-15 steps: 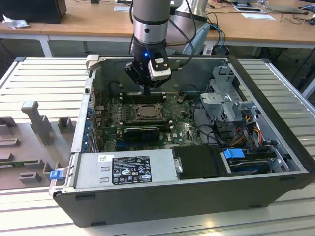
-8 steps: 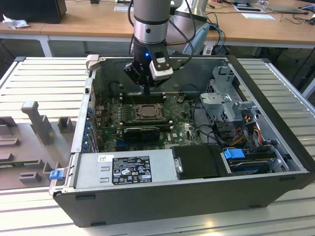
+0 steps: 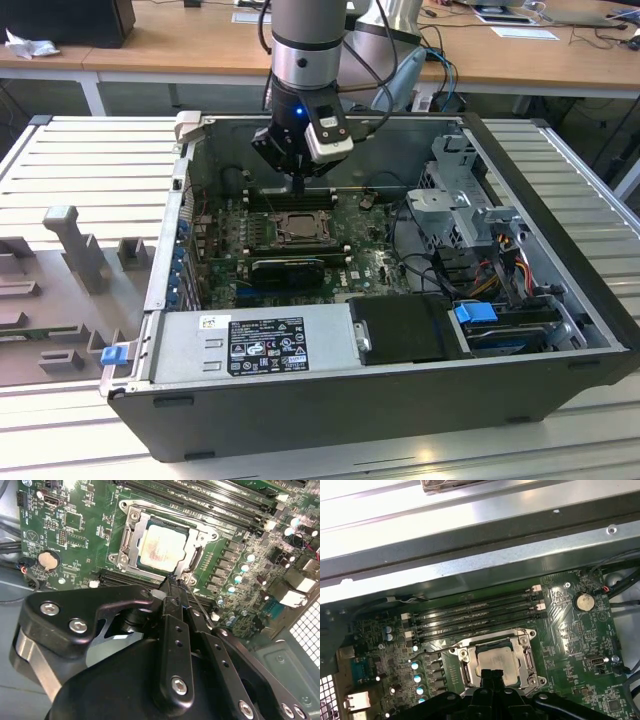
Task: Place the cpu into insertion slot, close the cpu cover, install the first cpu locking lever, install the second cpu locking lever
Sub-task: 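Install the first cpu locking lever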
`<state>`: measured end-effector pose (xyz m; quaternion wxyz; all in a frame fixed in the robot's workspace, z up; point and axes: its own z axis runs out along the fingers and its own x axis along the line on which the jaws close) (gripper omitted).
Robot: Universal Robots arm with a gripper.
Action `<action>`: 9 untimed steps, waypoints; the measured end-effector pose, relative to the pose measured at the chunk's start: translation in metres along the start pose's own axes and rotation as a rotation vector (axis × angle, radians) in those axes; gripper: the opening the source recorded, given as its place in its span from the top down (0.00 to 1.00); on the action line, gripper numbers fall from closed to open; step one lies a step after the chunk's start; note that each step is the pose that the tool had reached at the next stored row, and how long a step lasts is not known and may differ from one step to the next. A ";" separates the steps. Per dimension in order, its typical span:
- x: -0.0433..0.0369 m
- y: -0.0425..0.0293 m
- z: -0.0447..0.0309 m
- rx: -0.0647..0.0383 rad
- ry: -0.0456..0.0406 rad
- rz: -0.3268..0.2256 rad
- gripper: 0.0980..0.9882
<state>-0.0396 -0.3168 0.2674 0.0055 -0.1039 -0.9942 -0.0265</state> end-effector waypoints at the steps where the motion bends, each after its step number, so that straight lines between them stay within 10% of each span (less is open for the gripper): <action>1: 0.0000 0.0000 0.0000 0.000 0.0004 -0.007 0.99; 9: 0.0000 0.0000 0.0000 0.002 0.0063 -0.121 0.99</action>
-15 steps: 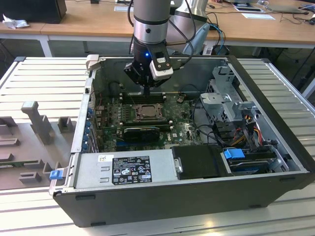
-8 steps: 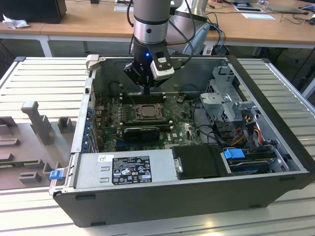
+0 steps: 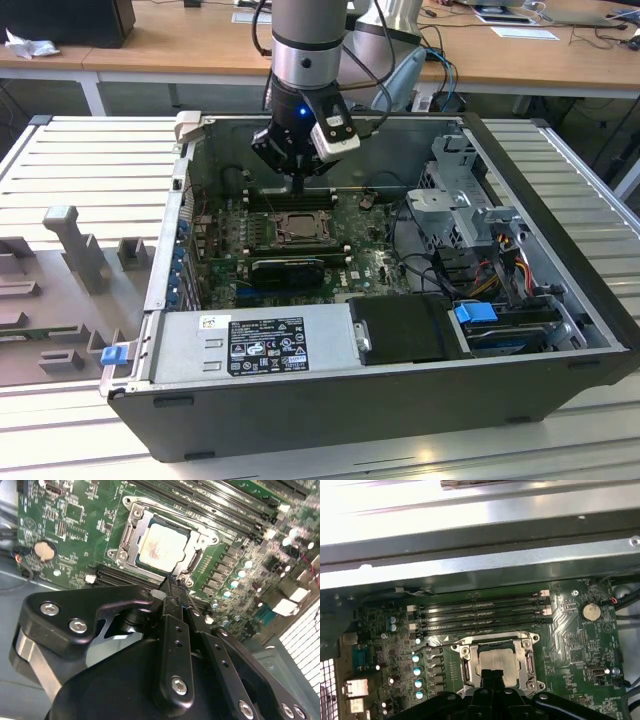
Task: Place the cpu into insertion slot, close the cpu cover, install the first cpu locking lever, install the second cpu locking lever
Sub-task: 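Install the first cpu locking lever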
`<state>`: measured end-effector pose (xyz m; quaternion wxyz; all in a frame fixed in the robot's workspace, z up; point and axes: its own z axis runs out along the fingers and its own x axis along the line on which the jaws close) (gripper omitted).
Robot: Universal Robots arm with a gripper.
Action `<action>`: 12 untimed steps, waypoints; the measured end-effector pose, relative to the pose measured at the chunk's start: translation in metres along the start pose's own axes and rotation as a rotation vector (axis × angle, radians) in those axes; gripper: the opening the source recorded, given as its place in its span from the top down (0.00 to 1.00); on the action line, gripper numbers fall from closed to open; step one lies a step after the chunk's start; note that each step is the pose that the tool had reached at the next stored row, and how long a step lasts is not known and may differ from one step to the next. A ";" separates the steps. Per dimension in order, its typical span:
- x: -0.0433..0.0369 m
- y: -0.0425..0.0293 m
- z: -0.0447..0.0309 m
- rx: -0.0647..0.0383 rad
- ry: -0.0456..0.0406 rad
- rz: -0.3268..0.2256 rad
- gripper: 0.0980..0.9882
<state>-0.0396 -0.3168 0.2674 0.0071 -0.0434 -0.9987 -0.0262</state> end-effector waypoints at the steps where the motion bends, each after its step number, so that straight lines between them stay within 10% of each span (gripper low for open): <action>1: 0.0000 0.0000 0.0000 0.000 0.0009 -0.018 0.99; 12: 0.0009 -0.0001 0.0001 0.002 0.0074 -0.147 0.99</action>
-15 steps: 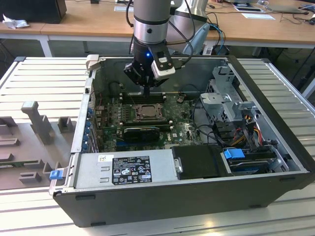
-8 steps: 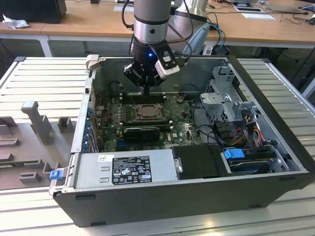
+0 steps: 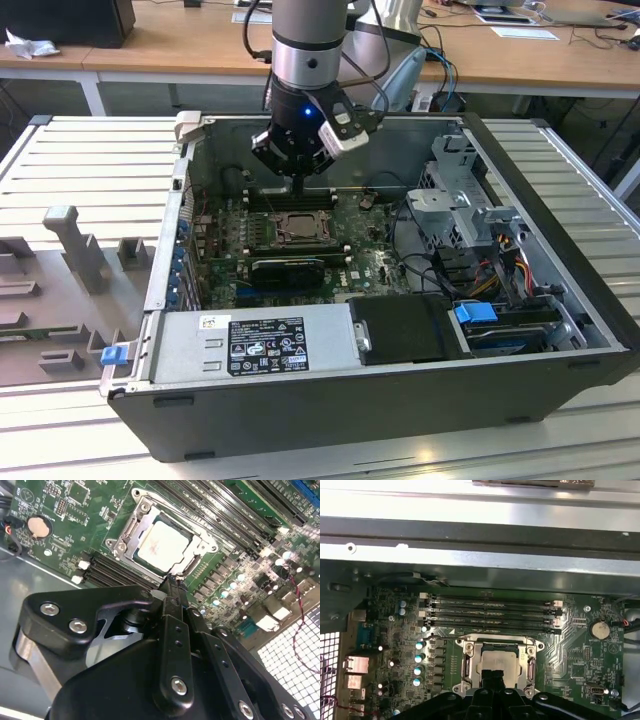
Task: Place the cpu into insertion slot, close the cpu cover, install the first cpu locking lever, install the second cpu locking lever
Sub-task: 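Install the first cpu locking lever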
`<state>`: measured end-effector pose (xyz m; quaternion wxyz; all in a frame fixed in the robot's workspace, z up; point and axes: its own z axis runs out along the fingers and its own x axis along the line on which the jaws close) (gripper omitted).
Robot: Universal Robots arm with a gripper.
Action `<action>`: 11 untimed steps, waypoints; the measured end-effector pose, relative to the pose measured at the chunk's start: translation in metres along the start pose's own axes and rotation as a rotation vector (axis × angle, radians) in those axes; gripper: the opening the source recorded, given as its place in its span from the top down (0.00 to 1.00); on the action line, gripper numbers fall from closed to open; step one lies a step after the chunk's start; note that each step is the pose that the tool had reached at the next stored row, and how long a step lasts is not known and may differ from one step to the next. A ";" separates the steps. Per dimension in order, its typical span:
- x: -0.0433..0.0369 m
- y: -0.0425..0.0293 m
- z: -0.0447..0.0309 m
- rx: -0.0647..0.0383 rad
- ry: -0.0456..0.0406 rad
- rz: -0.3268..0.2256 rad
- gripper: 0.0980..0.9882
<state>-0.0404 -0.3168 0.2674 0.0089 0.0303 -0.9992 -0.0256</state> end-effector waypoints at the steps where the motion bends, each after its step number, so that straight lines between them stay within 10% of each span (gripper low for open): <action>1: 0.0027 0.0000 0.0001 0.000 -0.0002 -0.002 0.99; 11: 0.0339 0.0018 0.0014 0.000 -0.0089 -0.003 0.99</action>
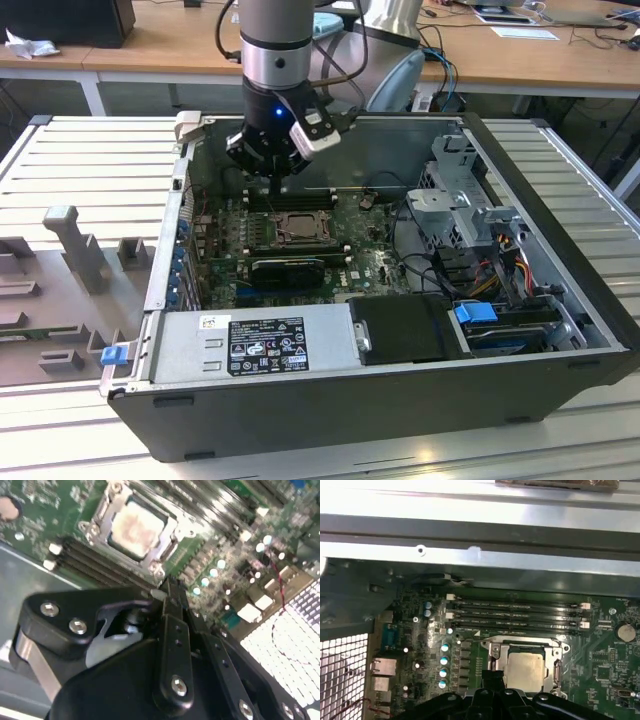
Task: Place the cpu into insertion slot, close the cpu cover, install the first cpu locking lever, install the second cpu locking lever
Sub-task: 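Install the first cpu locking lever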
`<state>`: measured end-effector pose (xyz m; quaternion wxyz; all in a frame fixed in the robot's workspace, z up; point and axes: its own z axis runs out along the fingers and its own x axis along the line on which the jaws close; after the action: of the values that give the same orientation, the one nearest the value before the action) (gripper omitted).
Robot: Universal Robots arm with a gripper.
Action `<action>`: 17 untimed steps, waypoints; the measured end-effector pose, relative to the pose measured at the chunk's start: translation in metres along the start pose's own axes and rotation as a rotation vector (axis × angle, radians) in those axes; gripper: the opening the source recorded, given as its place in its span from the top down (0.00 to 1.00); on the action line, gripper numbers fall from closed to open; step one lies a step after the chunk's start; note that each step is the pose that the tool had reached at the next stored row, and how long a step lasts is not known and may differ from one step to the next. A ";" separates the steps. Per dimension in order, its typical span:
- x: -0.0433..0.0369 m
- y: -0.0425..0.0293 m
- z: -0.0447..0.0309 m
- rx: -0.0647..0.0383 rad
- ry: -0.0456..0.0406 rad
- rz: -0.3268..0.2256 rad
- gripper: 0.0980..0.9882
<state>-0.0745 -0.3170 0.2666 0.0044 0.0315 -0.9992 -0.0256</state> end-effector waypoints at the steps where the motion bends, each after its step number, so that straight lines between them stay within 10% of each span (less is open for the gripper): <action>1: 0.0008 0.0001 0.0001 0.000 0.0000 0.000 0.99; 17: 0.0266 0.0016 0.0015 -0.004 -0.0005 0.000 0.99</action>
<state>-0.1011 -0.3170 0.2654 0.0042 0.0316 -0.9991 -0.0275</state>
